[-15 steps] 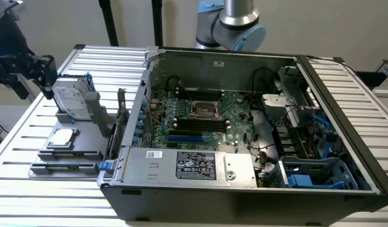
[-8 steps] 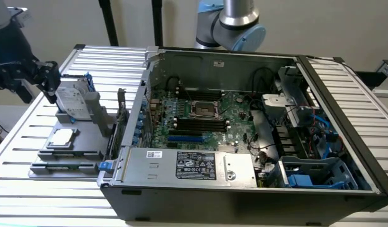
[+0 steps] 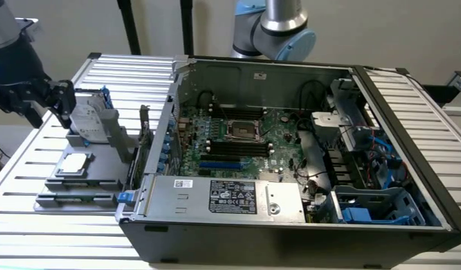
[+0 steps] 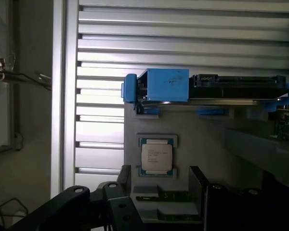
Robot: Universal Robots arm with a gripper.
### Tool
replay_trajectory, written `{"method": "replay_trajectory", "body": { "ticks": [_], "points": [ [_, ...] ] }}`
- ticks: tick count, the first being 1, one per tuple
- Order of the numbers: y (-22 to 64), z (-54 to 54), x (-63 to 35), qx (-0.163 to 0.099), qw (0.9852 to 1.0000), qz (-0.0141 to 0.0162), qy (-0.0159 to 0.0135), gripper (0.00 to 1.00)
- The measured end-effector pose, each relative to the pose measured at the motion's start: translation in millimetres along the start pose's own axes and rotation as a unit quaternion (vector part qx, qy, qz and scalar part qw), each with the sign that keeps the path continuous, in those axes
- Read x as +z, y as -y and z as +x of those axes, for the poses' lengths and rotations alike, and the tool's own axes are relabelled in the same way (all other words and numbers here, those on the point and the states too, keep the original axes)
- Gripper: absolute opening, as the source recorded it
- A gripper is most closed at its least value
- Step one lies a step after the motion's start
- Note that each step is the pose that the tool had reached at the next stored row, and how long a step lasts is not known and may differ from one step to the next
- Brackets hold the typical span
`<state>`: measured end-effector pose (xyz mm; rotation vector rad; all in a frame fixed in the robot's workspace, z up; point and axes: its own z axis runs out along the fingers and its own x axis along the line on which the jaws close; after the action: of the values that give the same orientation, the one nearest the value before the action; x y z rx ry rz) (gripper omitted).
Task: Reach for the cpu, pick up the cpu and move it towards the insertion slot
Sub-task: 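Pick up the cpu and move it towards the insertion slot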
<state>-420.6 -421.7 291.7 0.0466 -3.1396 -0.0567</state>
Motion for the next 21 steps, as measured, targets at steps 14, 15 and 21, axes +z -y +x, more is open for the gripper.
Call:
{"method": "replay_trajectory", "body": {
  "ticks": [14,15,21],
  "points": [
    [1.0,-0.3,25.4,0.0,1.0,0.0001,-0.0001,0.6],
    [1.0,-0.3,27.2,0.0,1.0,0.0001,0.0,0.6],
    [1.4,-0.2,38.3,0.0,1.0,0.0002,0.0,0.6]
  ]
}}
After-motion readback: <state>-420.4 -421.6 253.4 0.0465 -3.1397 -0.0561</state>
